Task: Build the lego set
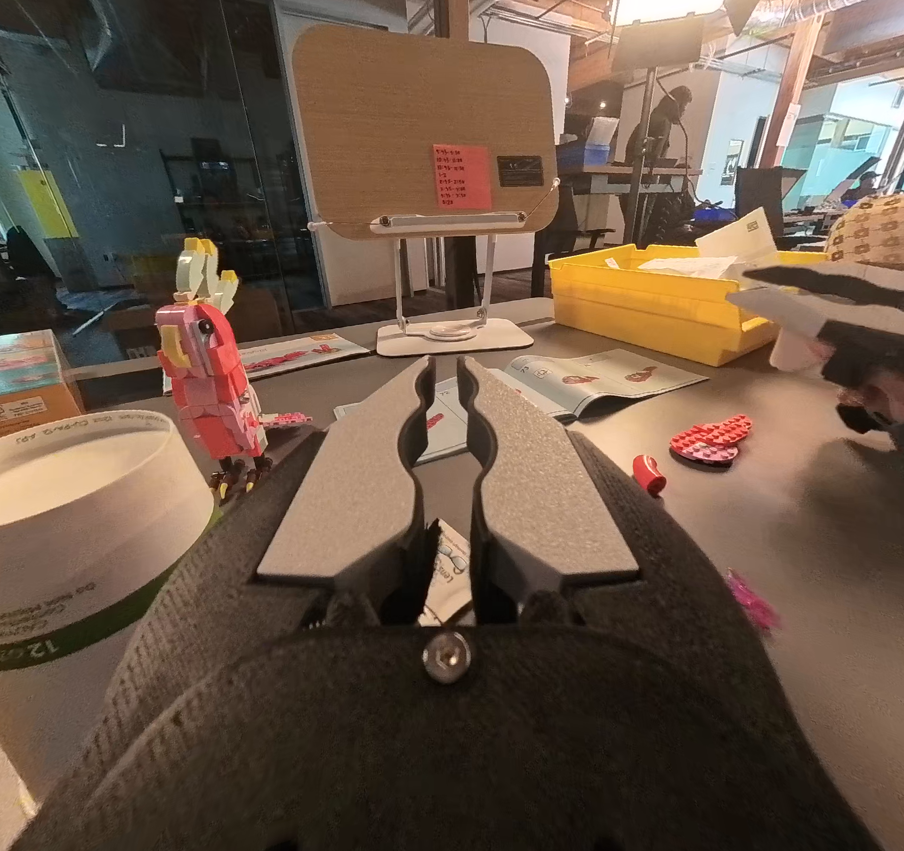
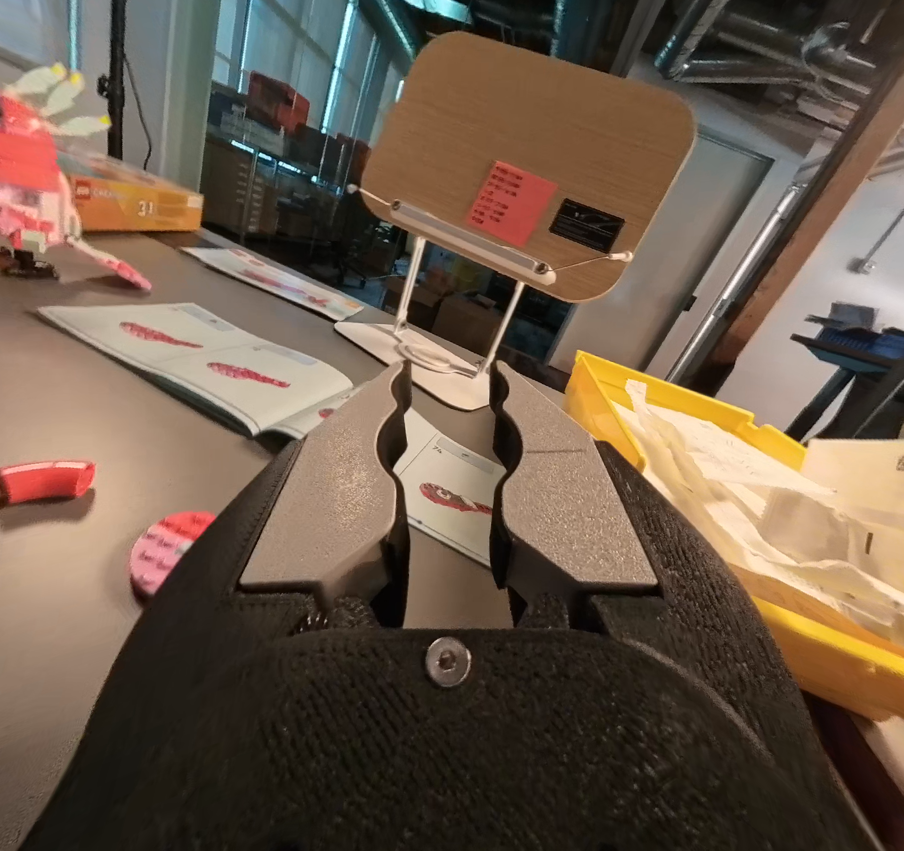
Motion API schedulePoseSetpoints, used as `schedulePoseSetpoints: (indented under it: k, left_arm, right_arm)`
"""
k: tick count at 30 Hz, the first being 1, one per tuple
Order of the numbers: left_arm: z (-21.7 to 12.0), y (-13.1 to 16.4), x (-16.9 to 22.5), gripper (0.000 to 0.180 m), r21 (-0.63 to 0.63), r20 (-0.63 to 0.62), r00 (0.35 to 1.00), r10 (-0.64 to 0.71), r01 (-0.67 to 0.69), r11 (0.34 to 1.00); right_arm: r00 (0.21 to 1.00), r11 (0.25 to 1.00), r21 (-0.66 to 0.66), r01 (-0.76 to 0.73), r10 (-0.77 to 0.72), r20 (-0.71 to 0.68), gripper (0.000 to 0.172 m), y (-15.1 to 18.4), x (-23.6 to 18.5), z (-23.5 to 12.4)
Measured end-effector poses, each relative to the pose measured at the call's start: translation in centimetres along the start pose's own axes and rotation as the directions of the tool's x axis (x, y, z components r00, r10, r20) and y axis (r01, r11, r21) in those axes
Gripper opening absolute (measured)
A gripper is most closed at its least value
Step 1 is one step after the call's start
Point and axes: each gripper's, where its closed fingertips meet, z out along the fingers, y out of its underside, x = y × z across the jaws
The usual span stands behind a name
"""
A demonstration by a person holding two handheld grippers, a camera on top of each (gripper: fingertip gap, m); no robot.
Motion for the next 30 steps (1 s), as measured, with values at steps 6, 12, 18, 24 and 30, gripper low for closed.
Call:
schedulePoseSetpoints:
  k: [6, 12, 18, 24, 30]
  left_arm:
    - [-1.2, -0.3, 0.5, 0.008, 0.011, -0.037, 0.999, -0.001, 0.002, 1.000]
    - [-1.7, -1.0, 1.3, 0.014, 0.044, -0.102, 0.995, 0.015, -0.010, 0.999]
    - [-2.7, -1.6, 1.5, 0.029, 0.070, -0.194, 0.981, -0.025, 0.039, 0.997]
    - [-3.1, -1.6, 3.5, 0.031, 0.082, -0.295, 0.955, 0.021, 0.004, 0.997]
    - [-3.2, -0.3, 6.3, 0.028, 0.081, -0.345, 0.912, 0.220, -0.205, 0.975]
  right_arm:
    - [0.966, 0.980, -0.069, 0.185, -0.168, 0.198, 0.036, 1.2, -3.3, -0.9]
    - [0.753, 0.932, -0.328, 0.152, 0.106, 0.650, 0.063, 5.1, -8.8, -2.9]
    - [0.606, 0.847, -0.478, 0.231, 0.259, 0.752, 0.061, 7.5, -10.3, -3.8]
    - [0.540, 0.799, -0.554, 0.232, 0.368, 0.757, 0.040, 7.8, -10.5, -4.1]
    - [0.518, 0.839, -0.505, 0.203, 0.346, 0.782, 0.039, 4.6, -12.1, -4.4]
